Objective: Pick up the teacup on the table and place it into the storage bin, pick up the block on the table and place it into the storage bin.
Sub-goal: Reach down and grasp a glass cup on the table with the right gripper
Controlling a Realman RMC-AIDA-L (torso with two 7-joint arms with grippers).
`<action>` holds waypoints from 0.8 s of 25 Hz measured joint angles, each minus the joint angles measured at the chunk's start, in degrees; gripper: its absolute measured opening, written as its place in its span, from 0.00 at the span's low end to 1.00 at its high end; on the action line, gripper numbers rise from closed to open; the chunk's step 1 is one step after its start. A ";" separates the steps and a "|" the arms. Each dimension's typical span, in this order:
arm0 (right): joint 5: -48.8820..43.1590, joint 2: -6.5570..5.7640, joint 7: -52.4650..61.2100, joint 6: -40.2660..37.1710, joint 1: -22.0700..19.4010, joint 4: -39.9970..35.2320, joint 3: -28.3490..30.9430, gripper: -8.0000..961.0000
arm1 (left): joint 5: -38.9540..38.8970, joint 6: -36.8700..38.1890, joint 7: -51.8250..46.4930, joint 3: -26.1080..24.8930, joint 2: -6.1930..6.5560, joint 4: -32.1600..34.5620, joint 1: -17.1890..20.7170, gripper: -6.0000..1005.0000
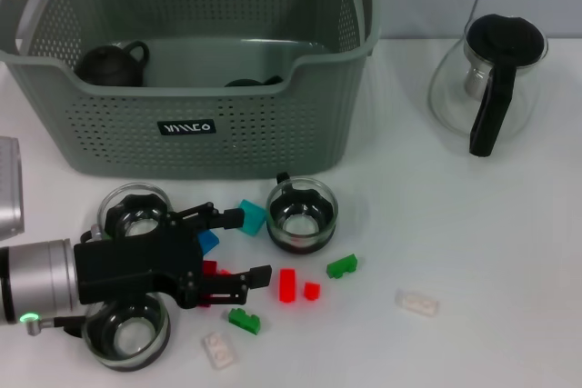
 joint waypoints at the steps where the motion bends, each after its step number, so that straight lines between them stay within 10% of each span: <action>1: 1.18 -0.01 -0.05 -1.75 -2.47 -3.98 0.00 0.65 | 0.01 0.02 -0.01 -0.03 0.04 0.00 0.00 0.89; 8: 5.14 -0.24 -0.72 -17.96 -14.44 -23.56 0.18 0.68 | 0.32 0.01 -0.01 0.12 0.13 0.28 -0.02 0.89; 20: 8.69 -0.33 0.08 -48.73 -16.99 -27.79 4.63 0.74 | 0.44 -0.02 0.12 0.02 0.24 0.14 0.22 0.89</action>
